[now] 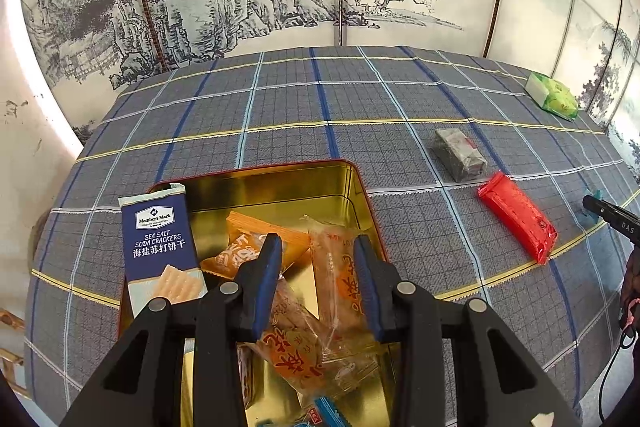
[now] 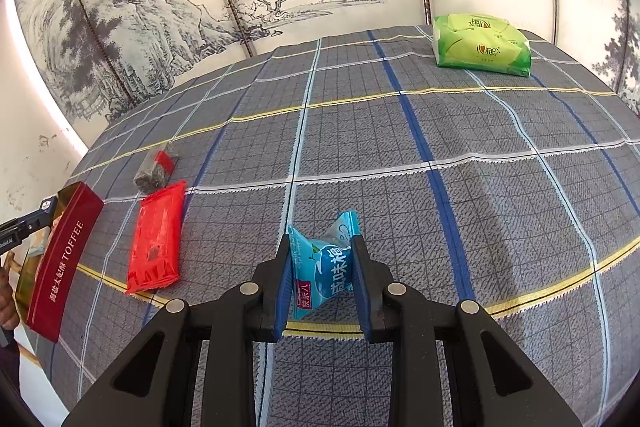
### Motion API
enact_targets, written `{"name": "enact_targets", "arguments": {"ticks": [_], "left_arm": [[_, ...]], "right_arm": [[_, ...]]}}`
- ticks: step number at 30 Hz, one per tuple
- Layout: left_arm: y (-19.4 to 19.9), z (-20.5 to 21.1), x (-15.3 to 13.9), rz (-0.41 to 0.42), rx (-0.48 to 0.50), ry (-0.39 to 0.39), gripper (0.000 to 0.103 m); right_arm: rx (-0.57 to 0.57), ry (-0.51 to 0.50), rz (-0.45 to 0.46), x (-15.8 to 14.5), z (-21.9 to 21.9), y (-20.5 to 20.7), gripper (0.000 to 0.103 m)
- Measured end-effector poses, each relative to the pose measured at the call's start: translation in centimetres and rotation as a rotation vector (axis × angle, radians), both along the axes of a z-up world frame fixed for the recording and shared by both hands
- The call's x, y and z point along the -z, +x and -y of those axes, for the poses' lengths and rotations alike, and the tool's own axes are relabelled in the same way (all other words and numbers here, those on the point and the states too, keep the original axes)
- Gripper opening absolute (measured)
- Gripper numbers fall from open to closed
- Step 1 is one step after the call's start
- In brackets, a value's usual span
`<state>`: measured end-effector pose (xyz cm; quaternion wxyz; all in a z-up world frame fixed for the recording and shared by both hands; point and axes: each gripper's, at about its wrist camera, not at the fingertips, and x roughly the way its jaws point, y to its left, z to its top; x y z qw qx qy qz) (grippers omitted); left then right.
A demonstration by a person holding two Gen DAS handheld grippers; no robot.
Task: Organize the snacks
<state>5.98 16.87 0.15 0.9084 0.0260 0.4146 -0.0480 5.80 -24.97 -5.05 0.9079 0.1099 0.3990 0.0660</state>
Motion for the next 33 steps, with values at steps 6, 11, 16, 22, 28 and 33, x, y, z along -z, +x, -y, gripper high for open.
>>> {"name": "enact_targets", "arguments": {"ticks": [6,11,16,22,28,33], "left_arm": [[-1.0,0.6,-0.7,0.018,-0.005,0.009,0.034],[-2.4,0.9,-1.5,0.050,-0.031,0.011,0.034],[-4.7,1.3,-2.4,0.097,-0.061,0.035,0.047],[-7.2,1.7,-3.5,0.157,-0.090,0.076,0.062],[-8.8,1.7,-4.1,0.179,-0.104,0.082,0.063],[-10.6,1.0,-4.4,0.190,-0.109,0.047,0.063]], "right_arm": [[0.002,-0.006,-0.001,0.0,-0.1,0.2,0.028],[0.003,-0.023,-0.002,0.1,-0.1,0.1,0.028],[0.004,-0.036,-0.001,-0.2,-0.6,-0.8,0.028],[-0.011,-0.021,0.006,-0.9,-1.5,-2.7,0.028],[-0.034,-0.002,0.027,-2.2,-2.7,-4.8,0.028],[-0.060,0.007,0.055,-3.9,-3.8,-6.7,0.028]]}}
